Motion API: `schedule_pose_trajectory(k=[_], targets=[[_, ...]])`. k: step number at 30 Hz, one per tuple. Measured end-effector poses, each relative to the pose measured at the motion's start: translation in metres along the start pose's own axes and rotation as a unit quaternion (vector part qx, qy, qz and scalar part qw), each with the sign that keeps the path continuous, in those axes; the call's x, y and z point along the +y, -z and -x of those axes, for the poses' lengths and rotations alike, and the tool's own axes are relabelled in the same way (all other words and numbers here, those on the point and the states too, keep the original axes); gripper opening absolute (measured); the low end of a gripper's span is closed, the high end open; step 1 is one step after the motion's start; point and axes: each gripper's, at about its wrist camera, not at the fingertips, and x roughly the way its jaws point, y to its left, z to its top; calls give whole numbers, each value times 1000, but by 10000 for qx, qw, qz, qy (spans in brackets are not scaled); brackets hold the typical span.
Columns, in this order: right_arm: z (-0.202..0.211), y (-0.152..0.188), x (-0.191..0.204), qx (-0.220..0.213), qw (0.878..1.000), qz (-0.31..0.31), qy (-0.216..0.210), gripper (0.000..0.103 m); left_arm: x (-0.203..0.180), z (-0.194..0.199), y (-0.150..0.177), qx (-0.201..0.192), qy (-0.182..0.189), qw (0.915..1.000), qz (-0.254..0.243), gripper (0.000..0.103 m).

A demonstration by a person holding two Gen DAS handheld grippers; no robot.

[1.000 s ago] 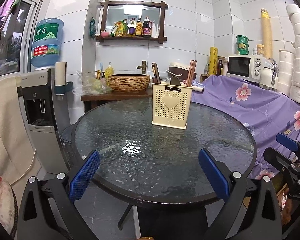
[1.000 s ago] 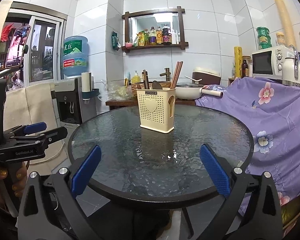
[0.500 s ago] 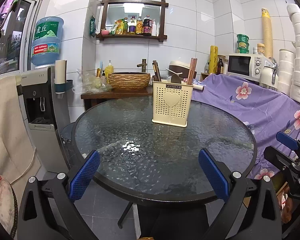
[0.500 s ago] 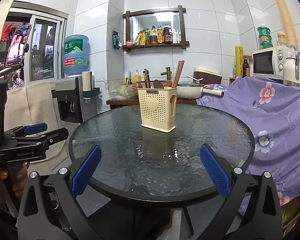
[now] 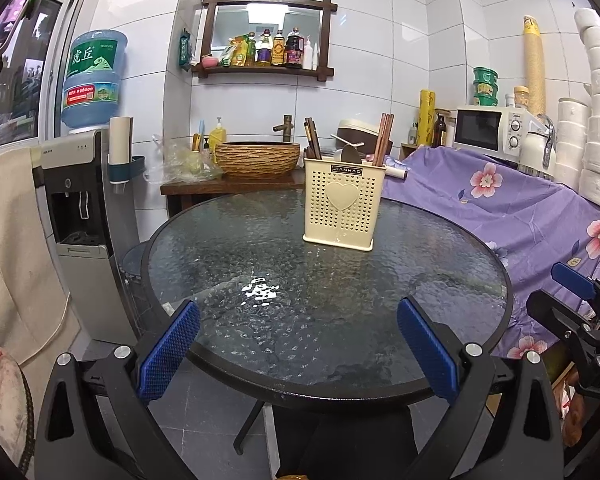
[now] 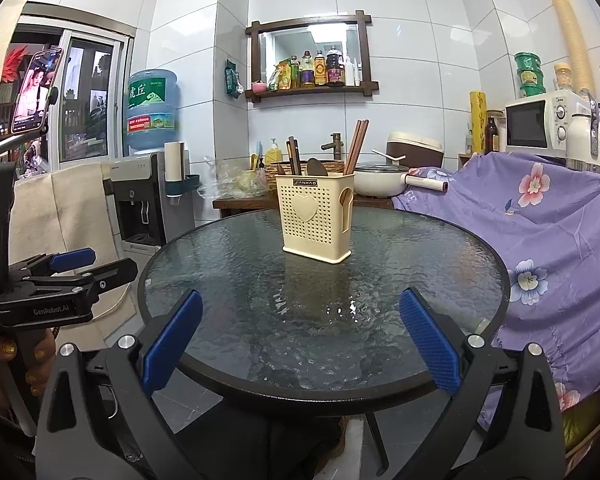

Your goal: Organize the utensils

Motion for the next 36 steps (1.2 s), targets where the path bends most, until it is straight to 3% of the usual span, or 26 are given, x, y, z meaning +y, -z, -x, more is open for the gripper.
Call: schedule_pose_trajectory(k=[36], targets=[[-7,1,6,122,9999,58,-13,97,-1,-3,3,120,-21,9999,-72,97]])
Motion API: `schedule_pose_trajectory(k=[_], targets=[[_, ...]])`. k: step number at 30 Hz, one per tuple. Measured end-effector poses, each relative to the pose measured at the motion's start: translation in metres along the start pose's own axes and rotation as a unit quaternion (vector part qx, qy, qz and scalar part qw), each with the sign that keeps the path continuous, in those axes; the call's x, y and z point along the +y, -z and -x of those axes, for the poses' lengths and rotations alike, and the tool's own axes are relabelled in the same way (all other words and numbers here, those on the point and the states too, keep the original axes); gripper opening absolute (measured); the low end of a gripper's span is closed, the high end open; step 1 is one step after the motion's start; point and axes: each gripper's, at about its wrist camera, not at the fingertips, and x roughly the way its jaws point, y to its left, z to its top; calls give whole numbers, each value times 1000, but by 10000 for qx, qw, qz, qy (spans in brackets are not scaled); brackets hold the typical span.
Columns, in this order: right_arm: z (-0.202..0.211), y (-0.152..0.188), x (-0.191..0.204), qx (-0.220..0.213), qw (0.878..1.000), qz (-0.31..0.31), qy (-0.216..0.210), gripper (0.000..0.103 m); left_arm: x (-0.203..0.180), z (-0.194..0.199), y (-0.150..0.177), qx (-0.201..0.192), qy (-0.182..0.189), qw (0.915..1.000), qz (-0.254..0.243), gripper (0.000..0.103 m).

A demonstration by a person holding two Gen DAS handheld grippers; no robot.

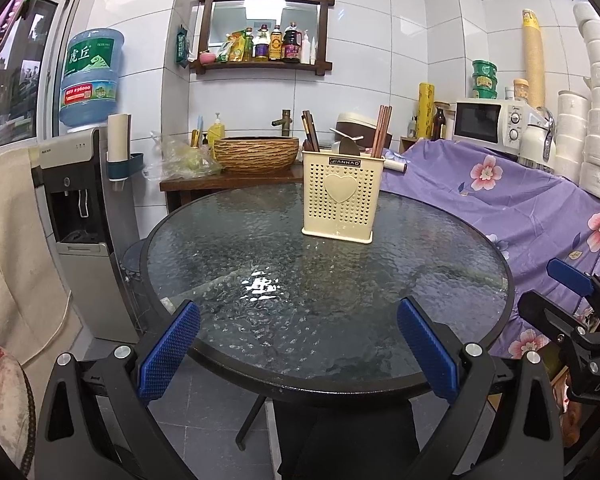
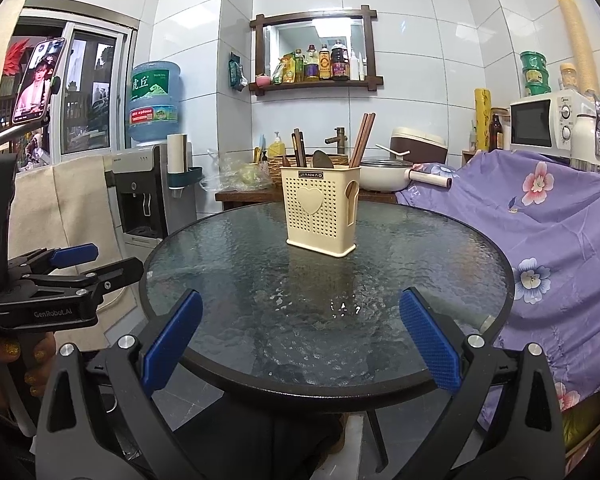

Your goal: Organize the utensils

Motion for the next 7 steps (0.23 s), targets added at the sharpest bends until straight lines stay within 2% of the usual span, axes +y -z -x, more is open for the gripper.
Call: schedule_pose_trajectory(k=[7], targets=[[-1,1,0,20,10000,2,0,97,-2,-3,1,115,-45,9999,-64,97]])
